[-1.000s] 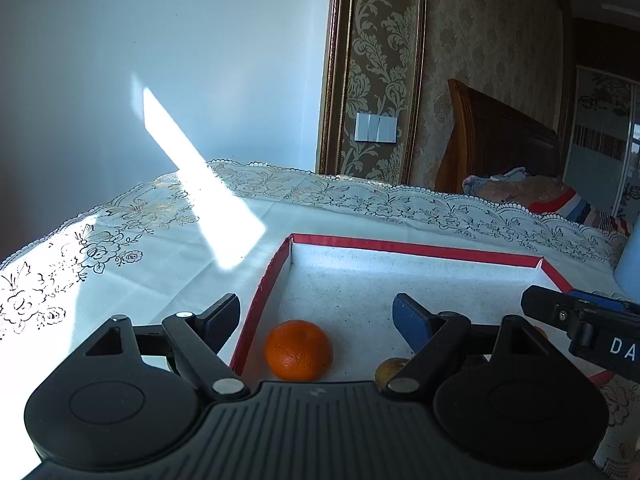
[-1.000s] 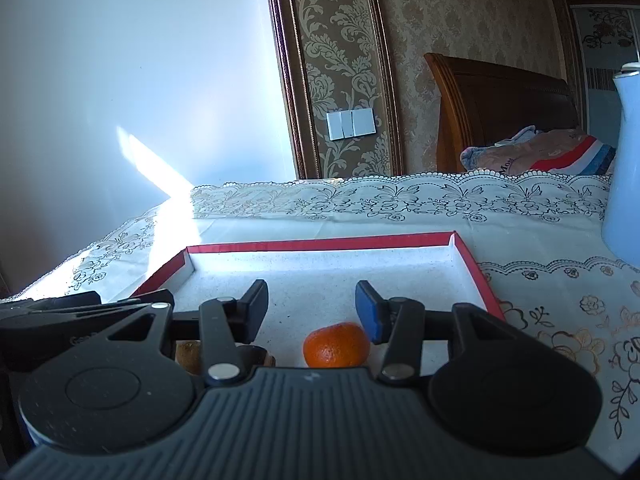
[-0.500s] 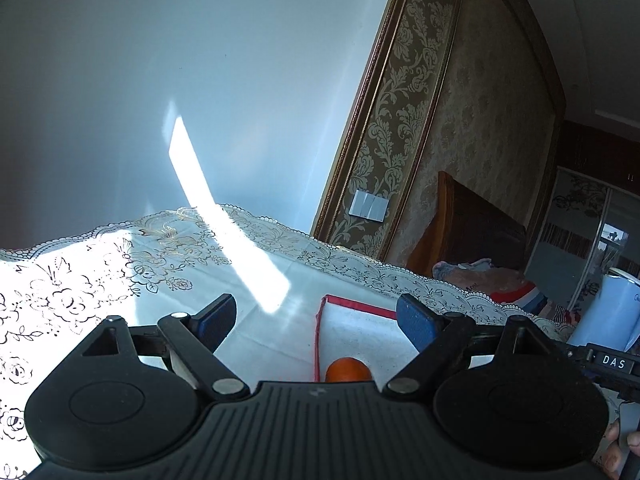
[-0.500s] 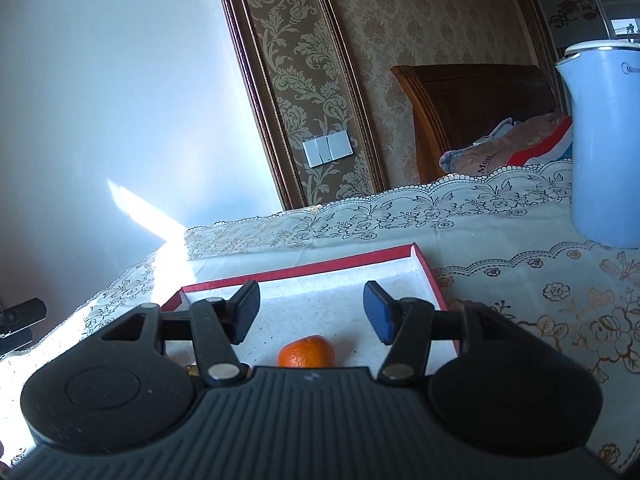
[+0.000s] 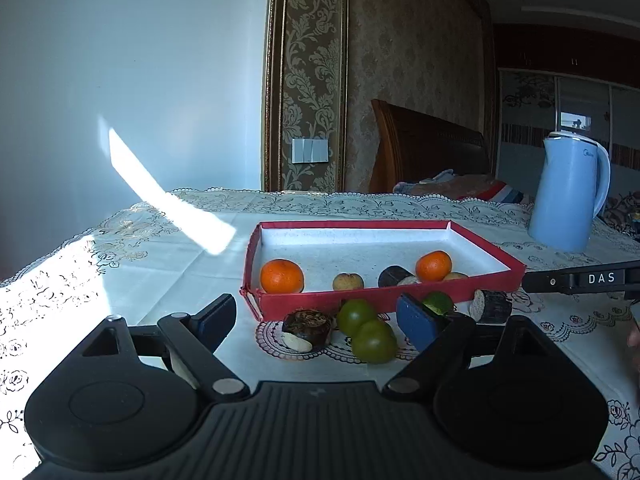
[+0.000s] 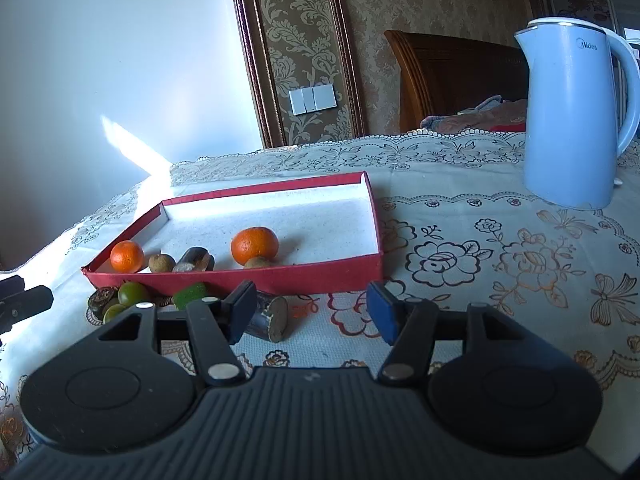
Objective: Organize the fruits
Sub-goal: 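Lift both open tools out of the tray back toward the table, then close the right tool on another dark cylindrical piece beside the tray, then close the left tool on a green round fruit while the right tool holds the dark piece, then carry the green fruit and dark piece over the red tray with both tools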
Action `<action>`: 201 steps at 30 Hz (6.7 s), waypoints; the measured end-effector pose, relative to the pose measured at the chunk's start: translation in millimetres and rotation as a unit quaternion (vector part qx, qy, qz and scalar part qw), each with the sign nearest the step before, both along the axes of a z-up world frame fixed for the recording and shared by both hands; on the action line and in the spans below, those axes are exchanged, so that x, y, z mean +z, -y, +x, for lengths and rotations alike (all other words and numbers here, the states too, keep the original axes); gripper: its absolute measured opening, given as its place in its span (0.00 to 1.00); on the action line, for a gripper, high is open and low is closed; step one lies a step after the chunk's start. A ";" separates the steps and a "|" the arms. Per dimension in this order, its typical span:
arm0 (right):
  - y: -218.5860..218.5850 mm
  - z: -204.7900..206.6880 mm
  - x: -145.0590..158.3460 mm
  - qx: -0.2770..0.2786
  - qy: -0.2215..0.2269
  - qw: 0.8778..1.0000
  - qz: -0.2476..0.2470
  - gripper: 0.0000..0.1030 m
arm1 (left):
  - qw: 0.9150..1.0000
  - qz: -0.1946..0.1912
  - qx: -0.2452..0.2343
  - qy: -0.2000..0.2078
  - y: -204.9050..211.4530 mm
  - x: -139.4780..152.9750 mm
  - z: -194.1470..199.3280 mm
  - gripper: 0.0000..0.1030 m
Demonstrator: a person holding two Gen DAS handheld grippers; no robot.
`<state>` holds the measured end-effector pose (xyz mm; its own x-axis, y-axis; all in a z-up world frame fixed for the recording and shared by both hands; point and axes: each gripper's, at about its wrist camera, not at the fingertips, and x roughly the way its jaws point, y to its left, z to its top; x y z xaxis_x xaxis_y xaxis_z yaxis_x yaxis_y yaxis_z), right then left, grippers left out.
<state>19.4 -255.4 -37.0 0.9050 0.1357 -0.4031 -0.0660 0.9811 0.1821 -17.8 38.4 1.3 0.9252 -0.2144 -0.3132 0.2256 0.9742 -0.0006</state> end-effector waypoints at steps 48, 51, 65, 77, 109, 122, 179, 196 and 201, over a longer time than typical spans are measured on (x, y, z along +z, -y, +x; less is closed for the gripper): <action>-33.0 53.8 -5.8 0.087 -0.070 0.991 -0.070 0.56 | 0.990 0.058 -0.032 -0.126 69.8 -21.4 52.0 0.78; -36.7 55.8 -7.0 0.094 -0.073 0.990 -0.077 0.46 | 0.989 0.057 -0.023 -0.134 70.9 -22.5 55.3 0.71; -41.3 59.1 -10.2 0.099 -0.084 0.988 -0.089 0.31 | 0.987 0.063 0.012 -0.150 79.0 -23.9 60.9 0.69; -45.4 58.3 -10.6 0.091 -0.083 0.988 -0.098 0.30 | 0.985 0.070 0.054 -0.148 91.8 -22.9 65.1 0.69; -39.5 50.2 -8.8 0.062 -0.074 0.993 -0.073 0.30 | 0.985 0.070 0.091 -0.127 86.1 -22.7 63.2 0.31; -32.5 38.1 -6.9 0.059 -0.054 0.996 -0.049 0.30 | 0.994 0.034 0.073 -0.076 69.5 -15.3 33.9 0.30; -79.4 87.3 27.2 0.084 0.007 0.994 -0.068 0.30 | 0.986 0.047 0.130 -0.097 57.2 1.8 125.3 0.30; -81.0 96.8 21.5 0.083 0.005 0.994 -0.068 0.30 | 0.986 0.042 0.137 -0.087 58.7 4.0 137.2 0.30; -79.7 98.3 21.5 0.082 0.005 0.994 -0.065 0.30 | 0.986 0.042 0.134 -0.085 61.5 4.1 138.9 0.30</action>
